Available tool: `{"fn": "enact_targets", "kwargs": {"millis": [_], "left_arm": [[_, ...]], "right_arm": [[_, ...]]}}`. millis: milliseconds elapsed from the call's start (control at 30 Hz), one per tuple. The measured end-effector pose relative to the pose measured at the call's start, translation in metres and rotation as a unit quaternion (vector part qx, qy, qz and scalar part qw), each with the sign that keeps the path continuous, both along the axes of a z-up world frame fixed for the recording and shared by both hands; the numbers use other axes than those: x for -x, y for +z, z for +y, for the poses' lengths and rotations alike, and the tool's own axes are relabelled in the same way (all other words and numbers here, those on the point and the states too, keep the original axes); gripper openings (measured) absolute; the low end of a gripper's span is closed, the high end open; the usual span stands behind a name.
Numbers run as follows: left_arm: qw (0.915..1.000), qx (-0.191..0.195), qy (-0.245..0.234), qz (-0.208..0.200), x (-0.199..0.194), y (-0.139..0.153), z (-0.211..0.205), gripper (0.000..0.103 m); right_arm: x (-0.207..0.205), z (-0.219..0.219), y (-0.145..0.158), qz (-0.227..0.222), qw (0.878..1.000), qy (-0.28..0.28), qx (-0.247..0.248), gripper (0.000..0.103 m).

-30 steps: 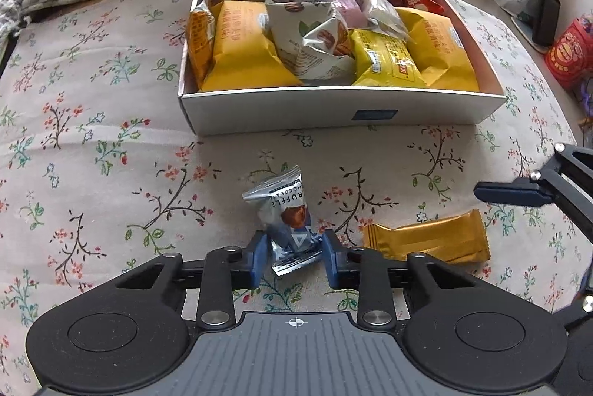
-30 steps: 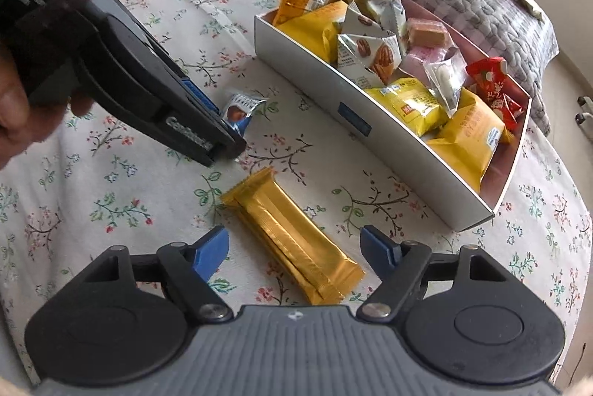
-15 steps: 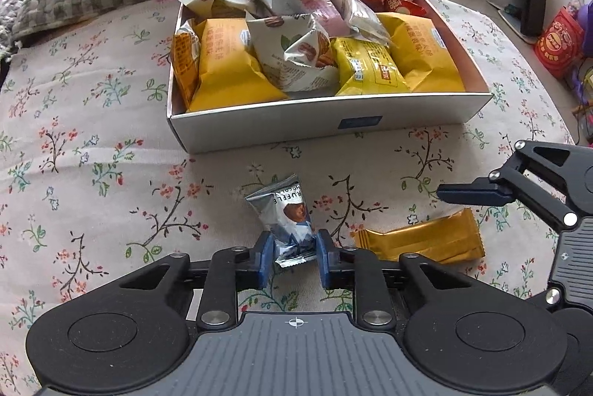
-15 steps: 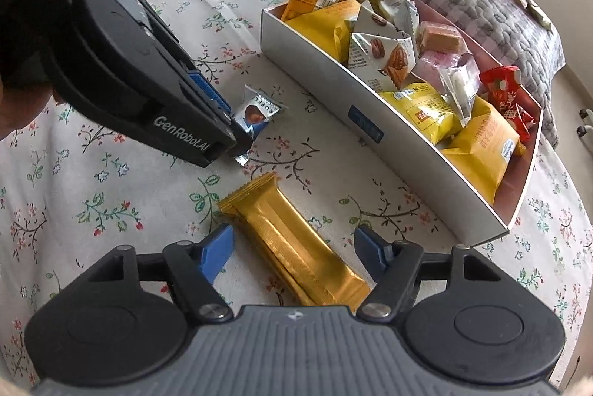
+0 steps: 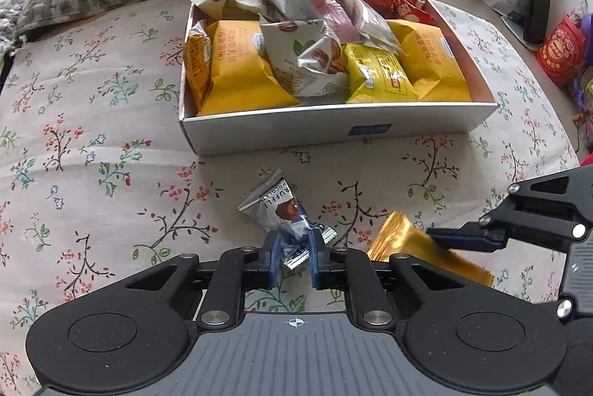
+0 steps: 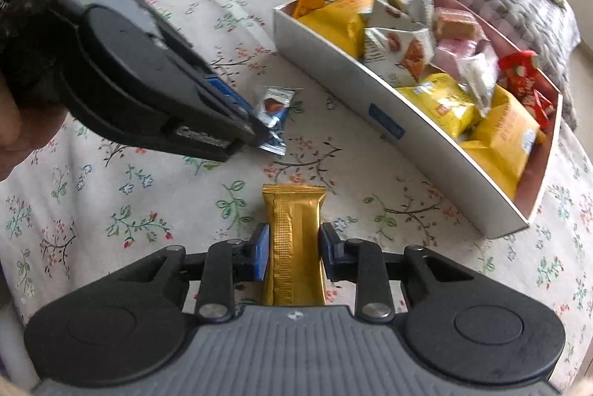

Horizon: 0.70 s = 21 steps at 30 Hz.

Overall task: Organize snacks
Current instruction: 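Grasp the gold bar with the right gripper while the left grasps the silver chocolate, then carry the gold bar and silver chocolate into the box and open both grippers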

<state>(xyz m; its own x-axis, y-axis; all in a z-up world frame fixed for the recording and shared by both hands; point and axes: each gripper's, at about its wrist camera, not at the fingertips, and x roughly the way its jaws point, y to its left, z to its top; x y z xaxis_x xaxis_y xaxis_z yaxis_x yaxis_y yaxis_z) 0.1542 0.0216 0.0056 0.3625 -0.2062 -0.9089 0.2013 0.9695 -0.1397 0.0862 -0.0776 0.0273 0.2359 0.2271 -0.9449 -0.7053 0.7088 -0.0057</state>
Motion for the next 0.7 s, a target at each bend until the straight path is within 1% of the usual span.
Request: {"fn": "enact_targets", "kwargs": {"millis": [133, 267, 367, 467, 533, 567, 600, 700], "left_arm": [[1.0000, 0.006, 0.007, -0.003, -0.001, 0.003, 0.003, 0.014], [0.9998, 0.016, 0.008, -0.005, -0.001, 0.008, 0.004, 0.014], [0.9996, 0.023, 0.015, 0.003, -0.003, 0.007, 0.006, 0.014], [0.9991, 0.029, 0.027, 0.014, -0.005, 0.002, 0.006, 0.026], [0.9992, 0.021, 0.028, 0.018, -0.006, 0.000, 0.002, 0.049], [0.9993, 0.017, 0.029, 0.016, -0.006, -0.001, 0.001, 0.053], [0.9994, 0.012, 0.032, 0.011, -0.006, -0.001, 0.000, 0.056], [0.9994, -0.001, 0.035, -0.001, -0.011, -0.005, -0.005, 0.055]], "right_arm": [[-0.008, -0.005, 0.004, -0.009, 1.000, -0.027, 0.001, 0.026], [-0.010, -0.010, 0.009, -0.018, 0.999, -0.044, -0.007, 0.026], [-0.012, -0.012, 0.013, -0.025, 0.998, -0.052, -0.011, 0.026], [-0.013, -0.012, 0.013, -0.027, 0.998, -0.061, -0.010, 0.026], [-0.015, -0.013, 0.013, -0.029, 0.997, -0.068, -0.006, 0.026], [-0.015, -0.014, 0.013, -0.029, 0.997, -0.072, -0.005, 0.026], [-0.016, -0.015, 0.012, -0.029, 0.997, -0.075, -0.003, 0.026], [-0.016, -0.016, 0.010, -0.031, 0.997, -0.076, 0.001, 0.026]]}}
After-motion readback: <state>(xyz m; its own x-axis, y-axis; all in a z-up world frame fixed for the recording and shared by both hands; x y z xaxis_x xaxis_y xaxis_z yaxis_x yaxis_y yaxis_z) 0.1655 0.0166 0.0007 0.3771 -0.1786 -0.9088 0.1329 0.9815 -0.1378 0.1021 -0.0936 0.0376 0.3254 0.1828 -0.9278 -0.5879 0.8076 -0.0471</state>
